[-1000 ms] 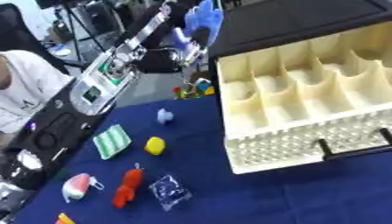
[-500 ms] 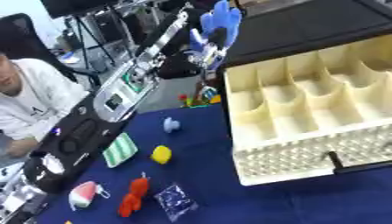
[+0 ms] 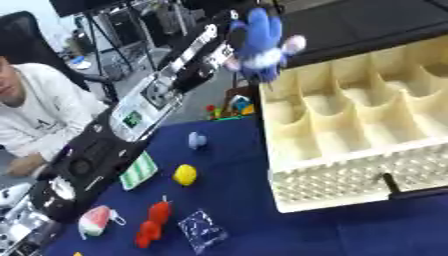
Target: Pick up objects from table and place into drawer.
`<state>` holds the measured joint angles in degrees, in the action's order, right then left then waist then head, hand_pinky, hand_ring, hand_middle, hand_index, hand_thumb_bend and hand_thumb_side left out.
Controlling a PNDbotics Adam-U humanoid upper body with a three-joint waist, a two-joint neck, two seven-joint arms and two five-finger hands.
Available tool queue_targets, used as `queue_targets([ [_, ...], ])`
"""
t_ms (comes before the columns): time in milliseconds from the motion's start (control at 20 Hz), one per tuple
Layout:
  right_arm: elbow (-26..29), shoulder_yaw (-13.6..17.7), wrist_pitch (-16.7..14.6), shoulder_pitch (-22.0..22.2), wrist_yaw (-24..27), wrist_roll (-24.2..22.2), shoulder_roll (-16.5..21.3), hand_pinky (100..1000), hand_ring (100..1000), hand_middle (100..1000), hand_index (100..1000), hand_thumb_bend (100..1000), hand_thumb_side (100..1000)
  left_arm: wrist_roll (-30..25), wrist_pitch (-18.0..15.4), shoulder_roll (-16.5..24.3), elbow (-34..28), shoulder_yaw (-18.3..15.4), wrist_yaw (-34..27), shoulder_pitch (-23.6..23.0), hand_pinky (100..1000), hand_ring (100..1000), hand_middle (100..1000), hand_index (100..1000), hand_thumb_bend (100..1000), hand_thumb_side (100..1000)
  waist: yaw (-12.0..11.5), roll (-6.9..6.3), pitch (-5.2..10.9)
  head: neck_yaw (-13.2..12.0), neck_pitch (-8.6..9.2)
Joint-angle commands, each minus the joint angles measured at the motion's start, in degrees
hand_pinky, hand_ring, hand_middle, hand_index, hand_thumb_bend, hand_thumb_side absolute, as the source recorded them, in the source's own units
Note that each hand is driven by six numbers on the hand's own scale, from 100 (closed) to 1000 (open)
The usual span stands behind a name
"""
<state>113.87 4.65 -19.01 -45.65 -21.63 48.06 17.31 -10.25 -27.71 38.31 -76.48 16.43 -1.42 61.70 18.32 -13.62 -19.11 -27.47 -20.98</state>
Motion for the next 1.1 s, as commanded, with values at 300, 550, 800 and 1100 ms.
queue_targets([
  [300, 0.72, 0.64, 0.29, 0.05, 0.21, 0.49, -0.08, 698, 758, 711, 725, 100, 730, -7.02, -3.14, 1.00, -2.10, -0.02, -11.98, 2.33, 825, 974, 989, 1000, 192, 1000, -0.30, 0.67, 1.53, 0.43, 0.36],
  [550, 0.72, 0.71, 0.61, 0.38, 0.13, 0.63, -0.14, 699, 761, 710, 724, 100, 733, -9.01, -2.23, 1.71, -3.05, -0.18, -17.94, 2.09, 792, 954, 964, 1000, 171, 1000, -0.37, 0.67, 2.04, 0.61, 0.04],
  [800, 0.72, 0.79, 0.71, 0.24, 0.08, 0.77, -0.24, 700, 764, 711, 724, 100, 734, -8.27, -1.43, 1.95, -2.68, -0.69, -18.92, 1.89, 776, 942, 944, 1000, 161, 1000, -0.40, 0.67, 2.25, 0.67, -0.09],
  [1100, 0.72, 0.89, 0.77, 0.60, -0.09, 0.87, 0.10, 700, 764, 711, 724, 100, 735, -7.19, -1.47, 3.43, -3.23, -1.28, -18.66, 0.12, 710, 903, 910, 1000, 121, 1000, -0.88, 0.67, 2.76, 1.29, -1.33],
])
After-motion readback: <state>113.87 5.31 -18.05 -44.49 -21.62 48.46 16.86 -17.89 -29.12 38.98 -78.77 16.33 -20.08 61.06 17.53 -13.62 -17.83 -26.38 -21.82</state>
